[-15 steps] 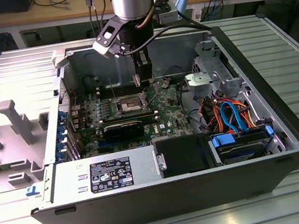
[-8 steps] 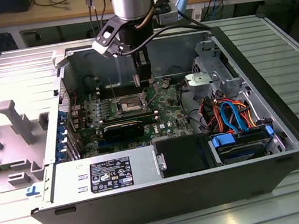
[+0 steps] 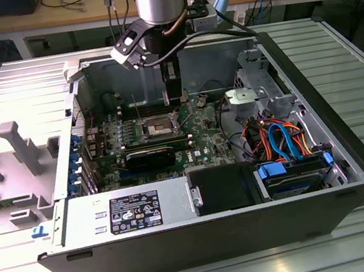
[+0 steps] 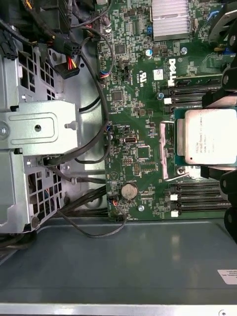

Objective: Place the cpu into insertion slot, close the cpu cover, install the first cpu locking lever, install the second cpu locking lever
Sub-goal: 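Place the cpu into insertion slot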

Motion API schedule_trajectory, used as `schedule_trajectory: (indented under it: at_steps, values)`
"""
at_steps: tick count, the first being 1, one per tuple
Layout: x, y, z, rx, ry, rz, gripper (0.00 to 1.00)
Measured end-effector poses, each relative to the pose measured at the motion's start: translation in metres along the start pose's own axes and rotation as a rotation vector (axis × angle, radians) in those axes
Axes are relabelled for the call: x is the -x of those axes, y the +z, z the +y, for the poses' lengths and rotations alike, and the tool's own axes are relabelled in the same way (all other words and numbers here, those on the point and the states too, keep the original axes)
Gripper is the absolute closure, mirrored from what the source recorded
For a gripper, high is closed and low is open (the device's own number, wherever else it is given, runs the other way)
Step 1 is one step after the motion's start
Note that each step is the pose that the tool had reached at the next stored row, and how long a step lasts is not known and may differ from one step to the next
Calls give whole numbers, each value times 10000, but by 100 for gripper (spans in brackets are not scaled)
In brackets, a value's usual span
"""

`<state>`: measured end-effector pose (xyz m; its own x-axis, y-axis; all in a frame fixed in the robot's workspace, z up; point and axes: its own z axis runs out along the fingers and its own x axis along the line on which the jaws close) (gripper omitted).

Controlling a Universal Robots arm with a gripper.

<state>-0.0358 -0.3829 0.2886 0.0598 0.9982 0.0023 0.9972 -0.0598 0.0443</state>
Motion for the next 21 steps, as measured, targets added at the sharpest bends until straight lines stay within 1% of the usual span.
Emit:
schedule_trajectory:
  at_steps: [8, 12, 21]
  values:
    - [0, 0, -5, -1, 13, -1, 46]
    - [3, 4, -59, 0, 11, 1, 46]
    - [6, 8, -91, -1, 10, -1, 46]
